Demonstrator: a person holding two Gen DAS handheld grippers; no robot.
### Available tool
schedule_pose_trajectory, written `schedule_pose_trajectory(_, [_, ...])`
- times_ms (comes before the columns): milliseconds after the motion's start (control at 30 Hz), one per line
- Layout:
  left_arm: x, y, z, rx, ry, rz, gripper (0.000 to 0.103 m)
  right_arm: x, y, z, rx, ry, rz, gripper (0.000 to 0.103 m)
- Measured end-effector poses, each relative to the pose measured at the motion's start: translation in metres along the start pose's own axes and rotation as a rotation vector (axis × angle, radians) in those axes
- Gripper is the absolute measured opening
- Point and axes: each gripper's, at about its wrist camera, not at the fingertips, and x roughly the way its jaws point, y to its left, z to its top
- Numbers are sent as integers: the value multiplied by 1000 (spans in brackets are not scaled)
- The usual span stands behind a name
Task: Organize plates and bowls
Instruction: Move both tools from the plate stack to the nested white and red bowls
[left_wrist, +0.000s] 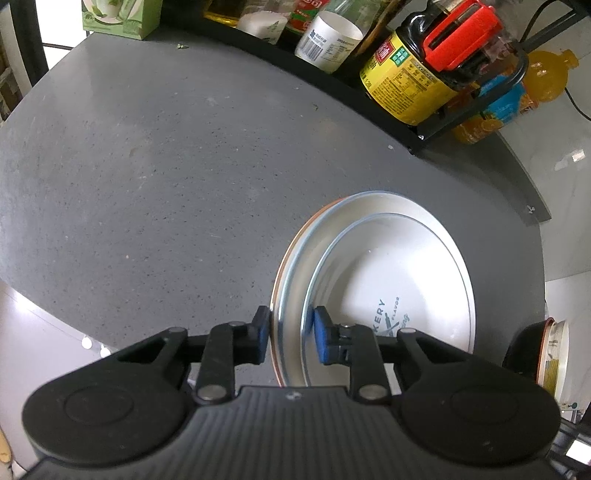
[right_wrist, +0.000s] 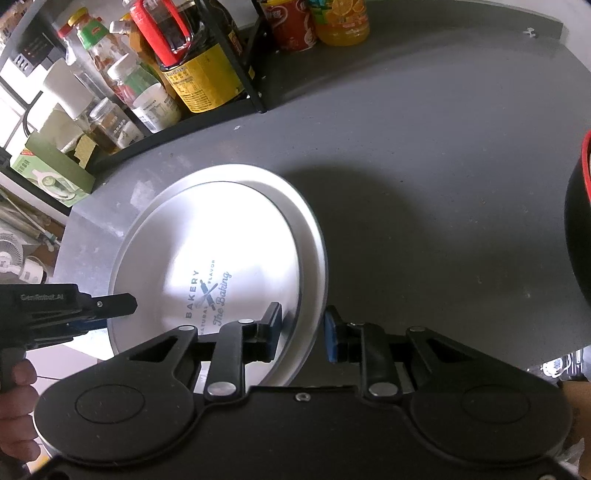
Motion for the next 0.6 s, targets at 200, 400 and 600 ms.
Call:
schedule_pose_trajectory(200, [-3,-11,5,13,15,67,28,-8,-3,4,-11,-7,5,27])
schedule_pose_trajectory(400, [-23,-32,2,28,-21,91,42,-36,-17,9,-18,-37,69,46])
schedule_pose_trajectory(600, [-42,-70,-7,54,-60,106,61,-72,-40,16,-21,-83,110,58])
